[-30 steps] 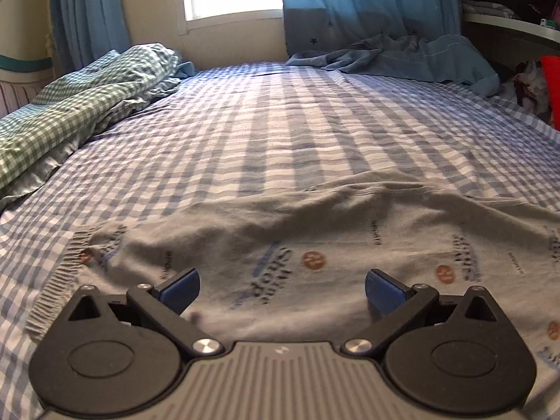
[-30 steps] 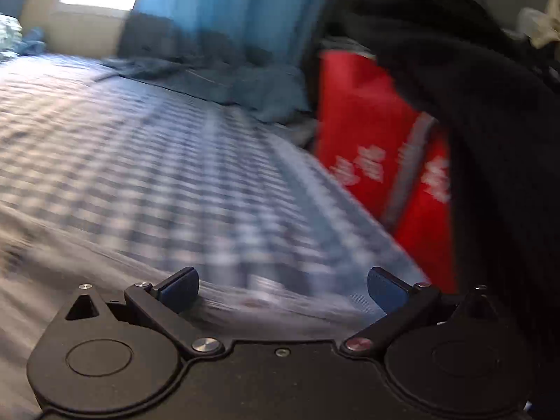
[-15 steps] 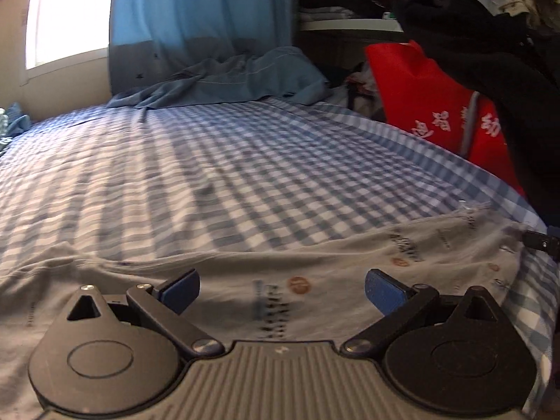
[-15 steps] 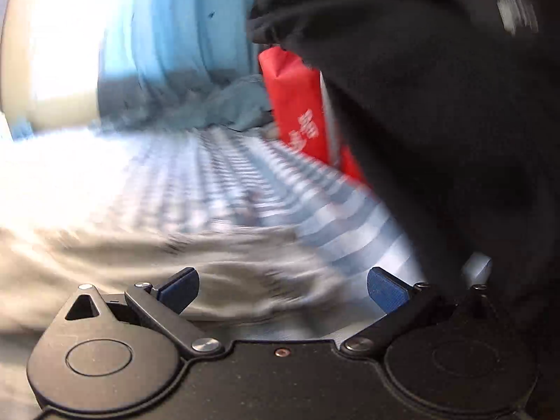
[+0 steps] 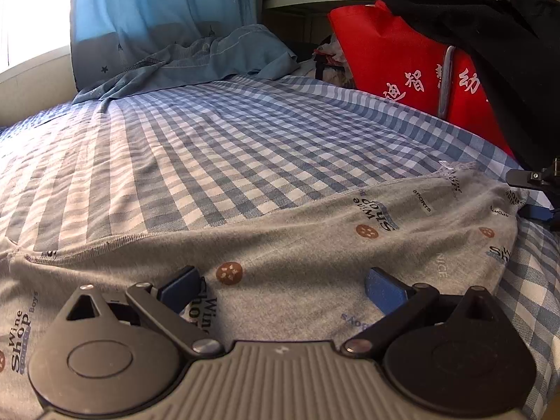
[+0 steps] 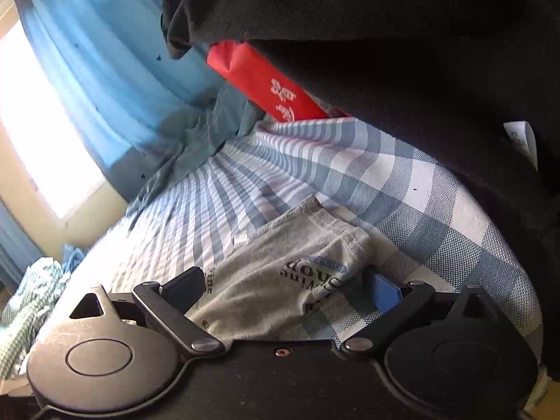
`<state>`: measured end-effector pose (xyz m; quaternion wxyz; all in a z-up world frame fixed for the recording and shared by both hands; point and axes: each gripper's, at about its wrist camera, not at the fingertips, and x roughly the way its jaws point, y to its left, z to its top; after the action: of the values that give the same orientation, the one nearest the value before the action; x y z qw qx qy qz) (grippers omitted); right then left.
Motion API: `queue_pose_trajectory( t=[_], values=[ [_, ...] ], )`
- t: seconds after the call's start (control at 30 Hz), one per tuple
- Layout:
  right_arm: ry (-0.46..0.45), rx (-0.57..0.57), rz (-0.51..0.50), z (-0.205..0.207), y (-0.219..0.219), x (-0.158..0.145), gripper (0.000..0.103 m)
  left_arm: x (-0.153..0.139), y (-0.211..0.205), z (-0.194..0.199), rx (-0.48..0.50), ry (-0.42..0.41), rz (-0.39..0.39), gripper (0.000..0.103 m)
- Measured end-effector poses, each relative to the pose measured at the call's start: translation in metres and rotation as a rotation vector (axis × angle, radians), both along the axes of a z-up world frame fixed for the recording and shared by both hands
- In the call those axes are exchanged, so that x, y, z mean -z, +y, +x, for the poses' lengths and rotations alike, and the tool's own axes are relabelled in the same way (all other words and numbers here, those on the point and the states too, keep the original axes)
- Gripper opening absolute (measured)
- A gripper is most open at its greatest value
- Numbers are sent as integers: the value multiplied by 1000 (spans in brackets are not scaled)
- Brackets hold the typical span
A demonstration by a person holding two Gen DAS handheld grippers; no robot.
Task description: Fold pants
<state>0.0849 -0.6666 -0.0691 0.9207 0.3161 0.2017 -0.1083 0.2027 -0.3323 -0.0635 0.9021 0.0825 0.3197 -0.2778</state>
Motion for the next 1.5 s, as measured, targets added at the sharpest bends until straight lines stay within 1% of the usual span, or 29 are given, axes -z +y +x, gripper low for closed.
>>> queue_pose_trajectory(
  t=[0.07,0.1,0.13,0.17,0.23,0.27,0.33,0.37,0.4,0.43,0.5,0.6,0.67,0.77,0.83,0.9,0.97,1.03,1.1,1.13,1.2,1.27,1.3,1.33,1.37,1.43,1.47,1.5],
  values=[
    [-21,25,-8,-3,1,2,89,1,-1,0,-1,-2,9,103],
    [-26,42,-14,-5,0,2,82,1,-2,0,-1,-3,13,103],
    [-28,59,-22,-4,0,4,71,1,-2,0,-1,-5,15,103],
    [-28,76,-28,-5,0,5,65,2,-3,1,-1,-3,12,103],
    [-22,114,-23,-7,-2,7,39,2,-3,1,-1,1,7,103],
    [-19,133,-15,-9,-3,8,32,2,-3,1,-1,3,5,103],
    [-15,153,-8,-8,-5,10,14,2,-4,1,-1,2,6,103],
    [-18,154,-10,-8,-4,11,12,2,-3,1,-1,4,5,103],
    [-17,150,-21,-6,-3,10,6,1,-3,1,-1,7,1,103],
    [-11,145,-51,-4,1,8,5,-1,-2,2,-1,16,-10,103],
    [-2,127,-164,0,16,-1,4,-10,2,7,10,48,-60,102],
    [-3,60,-377,5,47,-18,4,-28,11,21,27,121,-199,102],
    [-3,-2,-528,10,73,-29,4,-37,14,34,65,198,-303,102],
    [-18,-112,-741,13,117,-43,4,-44,19,51,103,306,-442,102],
    [-28,-194,-862,11,149,-49,4,-41,27,60,124,385,-541,102],
    [-26,-289,-968,4,186,-52,4,-31,39,63,124,464,-632,102],
    [-20,-378,-1056,-5,222,-47,4,-17,52,62,106,524,-693,102],
    [-4,-448,-1102,-13,251,-35,4,-2,63,58,64,551,-698,102],
    [31,-508,-1109,-15,272,-19,4,10,72,54,28,560,-680,101],
    [54,-515,-1120,-13,281,-11,4,13,76,51,34,542,-687,98],
    [77,-507,-1117,-12,286,2,5,11,79,45,39,504,-666,99],
    [70,-470,-1089,-10,285,3,9,8,78,42,43,483,-636,99],
    [67,-461,-1072,-8,284,1,12,8,78,41,43,479,-624,99],
    [66,-454,-1061,-6,285,-1,19,6,75,40,40,475,-609,99],
    [63,-449,-1057,-7,285,-2,23,5,73,39,36,469,-598,99],
    [53,-449,-1049,-13,286,-1,34,2,69,37,25,461,-574,99],
    [48,-449,-1037,-14,284,-2,38,0,66,37,17,459,-560,99],
    [40,-449,-1013,-15,281,-4,48,-1,64,36,10,456,-547,99]
  ],
)
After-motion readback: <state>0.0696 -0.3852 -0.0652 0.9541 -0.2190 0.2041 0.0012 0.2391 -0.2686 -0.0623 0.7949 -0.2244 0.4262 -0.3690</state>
